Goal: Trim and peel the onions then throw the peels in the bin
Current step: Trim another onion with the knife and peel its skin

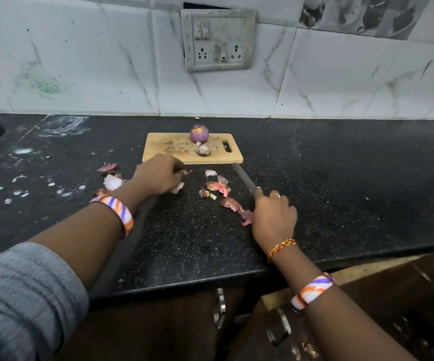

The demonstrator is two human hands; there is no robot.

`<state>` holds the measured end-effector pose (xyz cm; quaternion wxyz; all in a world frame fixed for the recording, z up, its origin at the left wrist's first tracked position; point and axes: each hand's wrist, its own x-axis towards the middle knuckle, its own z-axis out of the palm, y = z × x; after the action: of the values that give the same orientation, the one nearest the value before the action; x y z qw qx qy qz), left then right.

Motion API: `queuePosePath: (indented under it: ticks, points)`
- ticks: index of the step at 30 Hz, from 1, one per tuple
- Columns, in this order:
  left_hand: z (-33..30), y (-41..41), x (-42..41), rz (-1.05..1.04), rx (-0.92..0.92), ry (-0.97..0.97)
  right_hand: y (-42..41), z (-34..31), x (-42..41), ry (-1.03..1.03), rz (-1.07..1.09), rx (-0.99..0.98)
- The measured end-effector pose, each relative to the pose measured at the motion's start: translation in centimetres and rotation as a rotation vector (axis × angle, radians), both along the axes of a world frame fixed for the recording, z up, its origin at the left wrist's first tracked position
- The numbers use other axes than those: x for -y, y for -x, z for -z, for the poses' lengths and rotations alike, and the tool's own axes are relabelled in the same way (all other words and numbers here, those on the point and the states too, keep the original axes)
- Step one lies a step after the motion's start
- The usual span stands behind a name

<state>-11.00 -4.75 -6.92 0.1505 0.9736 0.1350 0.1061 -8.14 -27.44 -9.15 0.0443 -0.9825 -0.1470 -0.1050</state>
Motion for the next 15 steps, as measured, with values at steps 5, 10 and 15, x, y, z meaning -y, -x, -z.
queuePosePath:
  ticks: [5,10,15]
  points:
    - [-0.9,3.3,-1.5,-0.105,0.220,0.097,4.7,0.2,-2.7,-0.057,-0.280,0.002]
    - [-0.9,6.3,-5.3,-0.377,0.268,0.069,4.0,-0.6,-1.6,-0.071,-0.127,0.046]
    - [1.5,8.5,-10.5,-0.516,0.001,-0.009,2.3,-0.4,-1.3,0.014,0.056,0.013]
